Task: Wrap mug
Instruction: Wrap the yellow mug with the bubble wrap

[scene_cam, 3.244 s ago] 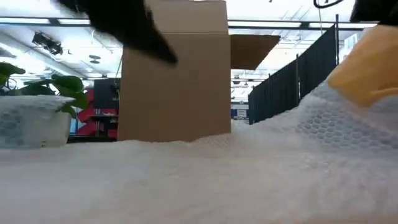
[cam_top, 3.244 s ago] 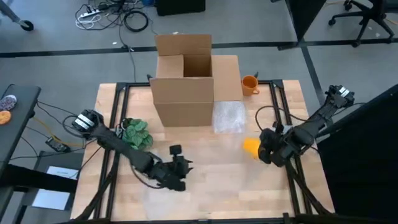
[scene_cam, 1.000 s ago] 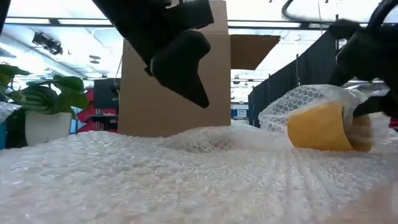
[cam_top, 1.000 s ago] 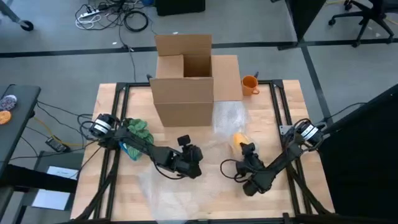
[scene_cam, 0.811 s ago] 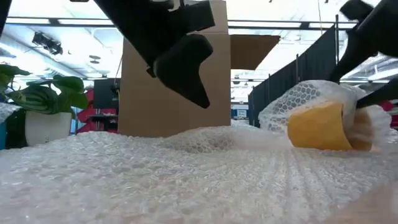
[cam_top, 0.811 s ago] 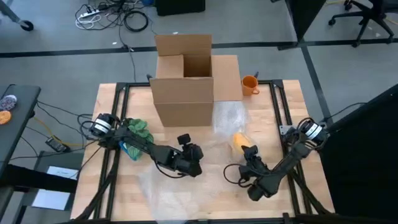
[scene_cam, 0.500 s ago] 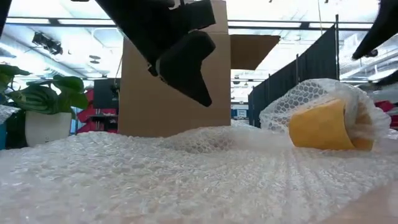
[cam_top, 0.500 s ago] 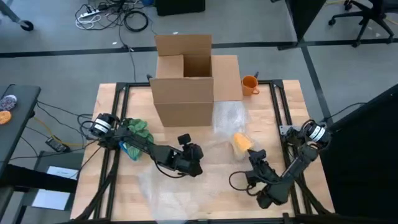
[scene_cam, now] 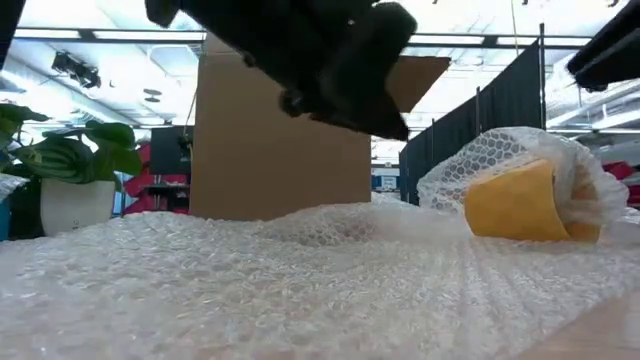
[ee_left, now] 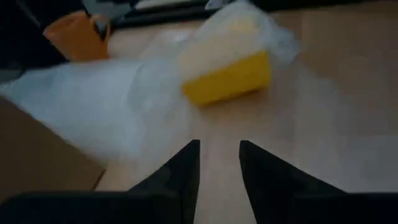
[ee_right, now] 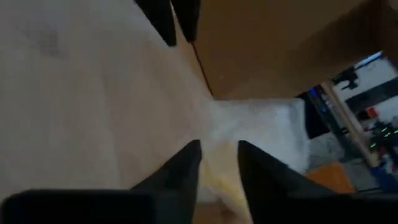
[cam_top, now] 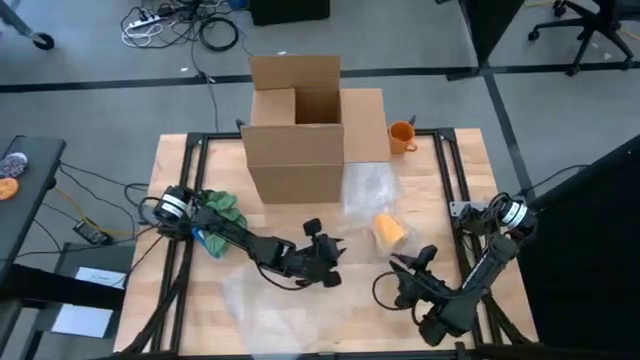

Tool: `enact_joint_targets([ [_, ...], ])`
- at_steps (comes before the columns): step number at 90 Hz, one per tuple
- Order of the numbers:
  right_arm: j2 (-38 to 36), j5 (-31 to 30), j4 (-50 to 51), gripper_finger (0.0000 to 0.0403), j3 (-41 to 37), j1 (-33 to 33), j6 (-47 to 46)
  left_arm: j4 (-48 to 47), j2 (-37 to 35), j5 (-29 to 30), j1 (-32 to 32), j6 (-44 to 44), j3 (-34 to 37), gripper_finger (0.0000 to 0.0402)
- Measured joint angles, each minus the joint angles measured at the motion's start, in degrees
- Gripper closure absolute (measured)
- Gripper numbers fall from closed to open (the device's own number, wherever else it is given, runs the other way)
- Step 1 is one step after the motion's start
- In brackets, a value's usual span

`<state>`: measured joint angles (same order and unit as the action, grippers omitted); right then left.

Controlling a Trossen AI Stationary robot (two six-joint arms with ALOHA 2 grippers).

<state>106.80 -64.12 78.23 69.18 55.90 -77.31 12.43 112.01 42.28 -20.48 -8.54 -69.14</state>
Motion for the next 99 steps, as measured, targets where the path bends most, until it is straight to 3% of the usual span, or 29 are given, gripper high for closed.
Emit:
enact_joint_targets([
  [11, 0.04, 2.82, -4.72, 0.0396, -4.36, -1.32, 0.72, 5.25, 1.34, -1.09, 0.70, 2.99, -0.05, 0.0302],
  [26, 0.04, 3.52, -3.66, 0.0395, -8.40, -2.92, -4.98, 6.64, 1.40, -2.45, 1.10, 5.26, -0.02, 0.0302],
  [50, 0.07, 5.62, -13.84, 0.0402, -13.55, -4.00, -3.24, 5.12, 1.40, -7.33, 5.03, 7.62, -5.51, 0.0302],
  [70, 0.07, 7.45, -8.90, 0.0403, -12.26, -3.19, -2.60, 1.04, 1.40, -9.40, 7.95, 12.98, -12.57, 0.0302],
  [87, 0.07, 7.90, -5.26, 0.0403, -13.17, -3.13, -3.42, 1.09, 4.39, -13.97, 11.75, 13.03, -17.38, 0.0302],
  [99, 0.07, 7.87, -9.47, 0.0403, -15.73, -3.11, -3.56, -0.18, 10.52, -21.88, 15.54, 13.05, -23.47, 0.0302],
])
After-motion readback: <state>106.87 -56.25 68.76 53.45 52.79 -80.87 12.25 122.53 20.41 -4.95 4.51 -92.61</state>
